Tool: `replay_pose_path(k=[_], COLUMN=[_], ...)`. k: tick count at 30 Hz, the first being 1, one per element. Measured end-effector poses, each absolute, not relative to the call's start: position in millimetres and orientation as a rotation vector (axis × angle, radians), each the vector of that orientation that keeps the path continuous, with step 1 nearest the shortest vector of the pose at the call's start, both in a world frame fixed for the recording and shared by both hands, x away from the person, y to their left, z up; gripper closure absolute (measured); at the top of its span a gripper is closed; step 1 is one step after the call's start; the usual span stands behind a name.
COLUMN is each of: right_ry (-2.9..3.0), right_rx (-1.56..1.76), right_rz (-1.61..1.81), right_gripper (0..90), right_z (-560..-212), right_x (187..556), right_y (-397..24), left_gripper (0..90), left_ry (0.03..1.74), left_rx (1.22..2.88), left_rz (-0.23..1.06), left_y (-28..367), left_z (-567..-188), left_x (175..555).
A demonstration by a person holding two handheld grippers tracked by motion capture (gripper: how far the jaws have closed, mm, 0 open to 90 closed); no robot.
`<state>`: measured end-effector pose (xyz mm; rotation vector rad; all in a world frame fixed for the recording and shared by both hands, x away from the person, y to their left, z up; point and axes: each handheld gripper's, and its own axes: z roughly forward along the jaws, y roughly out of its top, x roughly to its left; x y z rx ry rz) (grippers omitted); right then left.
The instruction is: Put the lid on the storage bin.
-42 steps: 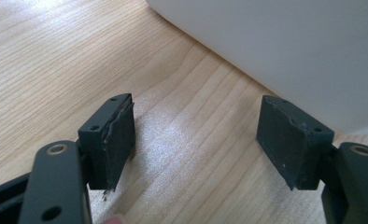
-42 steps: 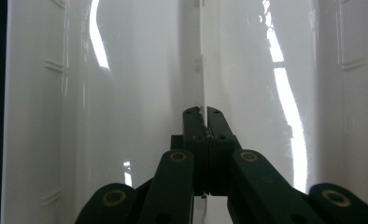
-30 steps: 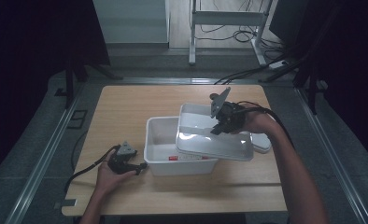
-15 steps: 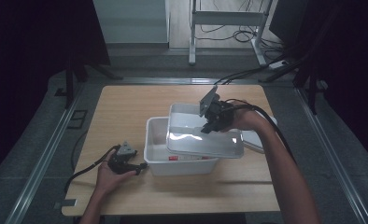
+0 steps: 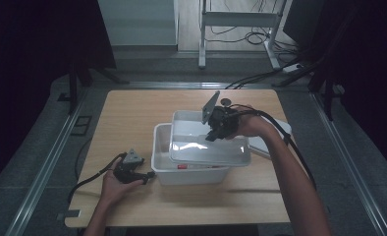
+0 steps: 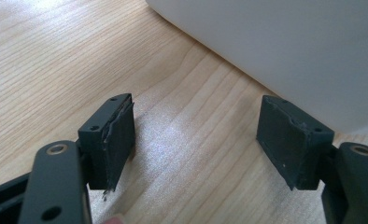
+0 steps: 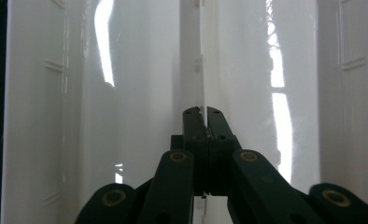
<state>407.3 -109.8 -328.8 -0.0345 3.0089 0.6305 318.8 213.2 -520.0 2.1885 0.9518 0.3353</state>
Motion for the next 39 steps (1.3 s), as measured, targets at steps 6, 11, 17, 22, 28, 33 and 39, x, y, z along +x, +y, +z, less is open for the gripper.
replay_pose_path(k=[6,11,17,22,28,33,39], right_ry=[3.014,3.015,3.011,3.018,3.022,3.022,3.031], right_rx=[-0.047,-0.053,-0.053,-0.062,-0.078,-0.097,-0.11], right_rz=[0.625,0.629,0.635,0.636,0.622,0.619,0.614], right_gripper=[88.8,88.8,88.8,88.8,88.8,88.8,88.8], right_z=[-332,-334,-334,-337,-338,-337,-341], right_x=[409,409,409,409,409,409,411], right_y=[-103,-101,-100,-97,-90,-85,-81], left_gripper=[28.1,28.0,28.0,28.0,28.0,28.0,28.0], left_ry=[0.949,0.95,0.952,0.951,0.95,0.949,0.948], left_rx=[2.19,2.19,2.189,2.189,2.189,2.19,2.19], left_rz=[0.333,0.333,0.333,0.335,0.333,0.334,0.336], left_y=[213,213,213,213,213,213,213], left_z=[-520,-520,-520,-520,-520,-520,-520], left_x=[319,319,319,319,319,319,319])
